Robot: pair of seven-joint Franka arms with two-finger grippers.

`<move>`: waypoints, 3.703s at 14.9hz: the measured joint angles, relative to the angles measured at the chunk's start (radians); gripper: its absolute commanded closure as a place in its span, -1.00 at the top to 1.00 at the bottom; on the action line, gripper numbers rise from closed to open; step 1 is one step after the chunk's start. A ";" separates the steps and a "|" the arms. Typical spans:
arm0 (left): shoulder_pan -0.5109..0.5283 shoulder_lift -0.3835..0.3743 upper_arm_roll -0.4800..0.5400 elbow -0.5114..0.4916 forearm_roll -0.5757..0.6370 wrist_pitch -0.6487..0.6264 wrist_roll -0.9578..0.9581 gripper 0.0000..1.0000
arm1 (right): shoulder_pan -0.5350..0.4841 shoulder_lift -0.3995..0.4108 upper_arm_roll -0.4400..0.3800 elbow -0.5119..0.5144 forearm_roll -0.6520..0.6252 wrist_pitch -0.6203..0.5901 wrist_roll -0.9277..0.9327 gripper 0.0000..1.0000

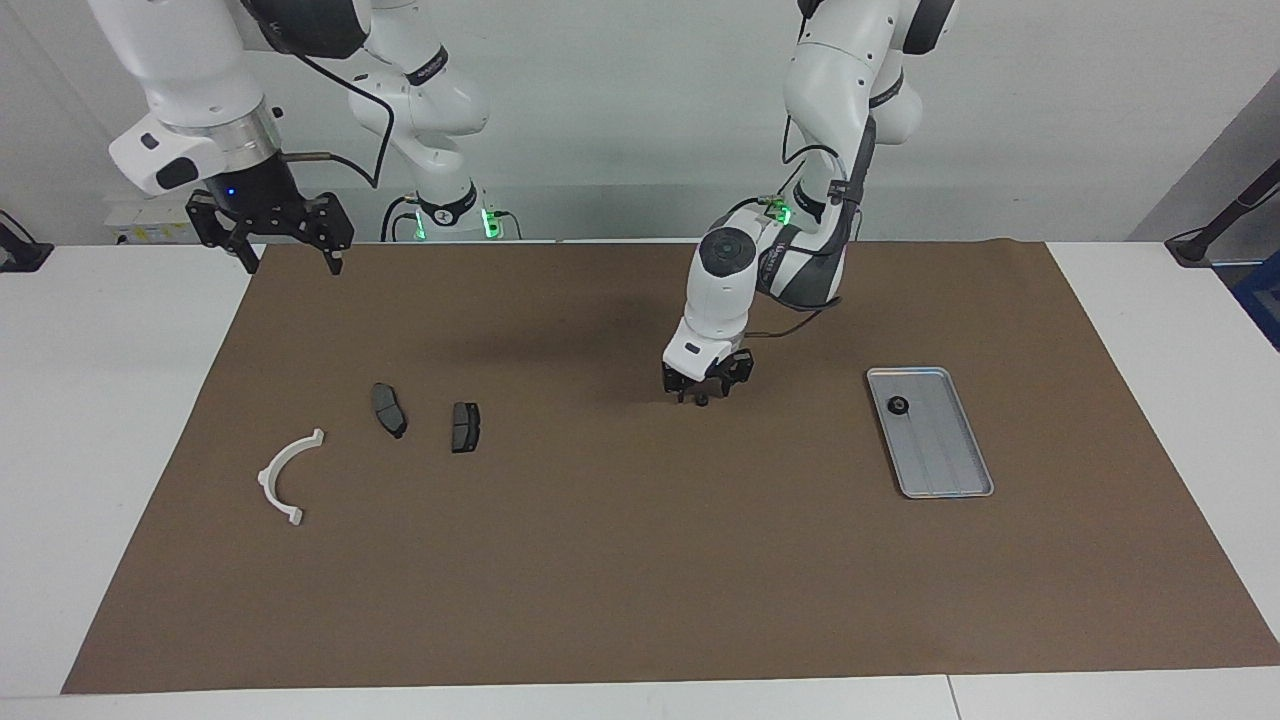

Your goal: Pick bearing gear from pile to tray

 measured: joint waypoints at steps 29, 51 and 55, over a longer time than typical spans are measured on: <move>0.631 -0.042 0.007 0.021 -0.078 0.011 0.914 -1.00 | 0.010 -0.014 -0.026 -0.055 0.055 0.008 0.000 1.00; 0.592 -0.123 0.020 0.212 -0.078 -0.254 0.846 1.00 | 0.010 -0.028 -0.026 -0.039 0.055 0.010 0.000 1.00; 0.592 -0.193 0.022 0.374 -0.078 -0.396 0.718 1.00 | 0.012 -0.028 -0.026 -0.039 0.055 0.010 0.000 1.00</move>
